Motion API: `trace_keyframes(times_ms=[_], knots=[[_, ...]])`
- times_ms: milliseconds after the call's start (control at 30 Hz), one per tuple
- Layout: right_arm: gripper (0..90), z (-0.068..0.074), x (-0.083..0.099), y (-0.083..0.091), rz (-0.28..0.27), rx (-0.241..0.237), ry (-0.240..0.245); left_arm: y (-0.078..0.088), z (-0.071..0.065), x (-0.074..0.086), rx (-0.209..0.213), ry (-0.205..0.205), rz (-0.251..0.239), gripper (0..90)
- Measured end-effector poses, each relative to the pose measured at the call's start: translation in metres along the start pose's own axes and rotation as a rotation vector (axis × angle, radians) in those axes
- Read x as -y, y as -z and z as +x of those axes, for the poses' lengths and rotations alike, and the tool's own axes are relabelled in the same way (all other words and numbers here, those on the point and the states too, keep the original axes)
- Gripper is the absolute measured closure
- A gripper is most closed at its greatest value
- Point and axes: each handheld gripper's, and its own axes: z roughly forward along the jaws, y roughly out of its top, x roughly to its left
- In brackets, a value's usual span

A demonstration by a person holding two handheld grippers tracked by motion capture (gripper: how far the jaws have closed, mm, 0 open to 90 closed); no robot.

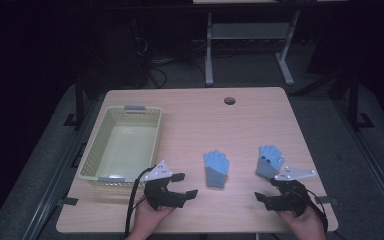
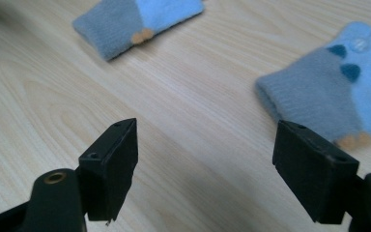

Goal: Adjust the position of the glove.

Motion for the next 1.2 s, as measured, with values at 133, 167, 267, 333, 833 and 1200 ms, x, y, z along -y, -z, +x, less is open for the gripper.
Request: trace_keyframes(times_ms=[133, 167, 267, 333, 833, 1200], knots=[[23.9, -0.005, 0.003, 0.004, -0.006, -0.006, -0.009, -0.001, -0.002, 0.001, 0.005, 0.004, 0.009, 21.9], [23.9, -0.005, 0.003, 0.004, -0.002, -0.003, -0.021, -0.001, -0.002, 0.001, 0.005, 0.004, 0.009, 21.9], [23.9, -0.007, 0.003, 0.005, -0.007, -0.006, -0.023, -0.001, -0.002, 0.001, 0.003, -0.006, 0.009, 21.9], [23.9, -0.008, 0.002, 0.008, -0.019, -0.012, -0.024, -0.001, -0.001, 0.000, 0.002, 0.002, 0.002, 21.7], [23.3, -0.024, -0.017, 0.011, 0.004, -0.012, -0.013, 0.002, -0.001, 0.004, -0.006, 0.009, 0.000, 21.8], [25.0, -0.039, -0.035, 0.011, 0.035, -0.013, -0.032, 0.004, 0.000, 0.003, -0.015, 0.021, -0.014, 21.4]])
